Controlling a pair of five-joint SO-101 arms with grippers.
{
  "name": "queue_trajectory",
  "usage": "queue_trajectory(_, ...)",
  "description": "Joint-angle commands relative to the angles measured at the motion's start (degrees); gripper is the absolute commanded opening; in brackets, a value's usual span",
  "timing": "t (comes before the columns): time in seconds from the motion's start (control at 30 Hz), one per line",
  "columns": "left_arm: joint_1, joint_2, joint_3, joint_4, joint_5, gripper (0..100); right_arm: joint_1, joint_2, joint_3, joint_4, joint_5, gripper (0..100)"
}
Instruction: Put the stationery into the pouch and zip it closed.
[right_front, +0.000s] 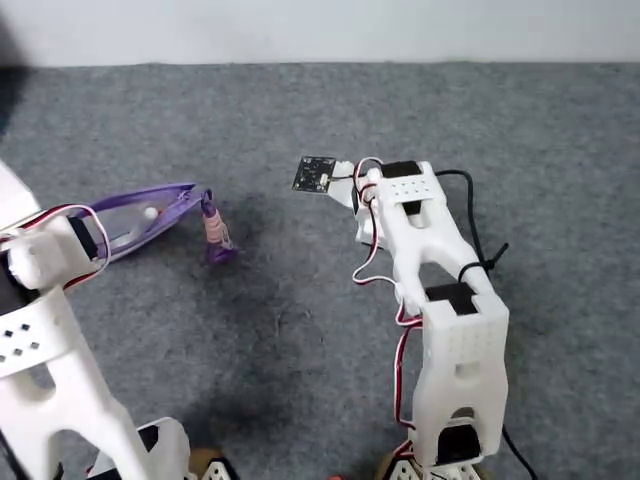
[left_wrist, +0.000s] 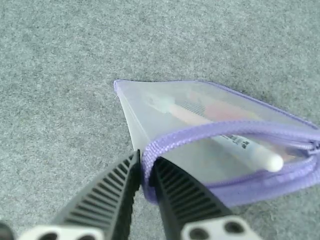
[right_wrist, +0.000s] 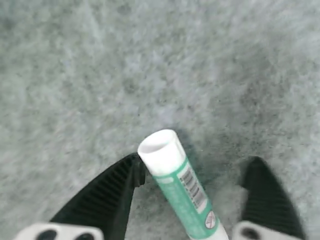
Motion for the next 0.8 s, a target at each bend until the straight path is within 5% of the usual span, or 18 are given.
queue_trajectory(0.0,-0.4,-0.6,-0.7,1.0,-0.4,1,-0.6,0.7,-4.0,5.3,0.6,6.9)
queue_trajectory(0.2,-0.4,-0.6,-0.7,1.0,-0.4,1,-0.6,-2.4,-4.1,11.3,-1.1,0.6)
queue_trajectory(0.77,-0.4,-0.7,2.2,1.1,-0.4,1,-7.3,-26.3,-3.9,36.5,-31.8,0.8)
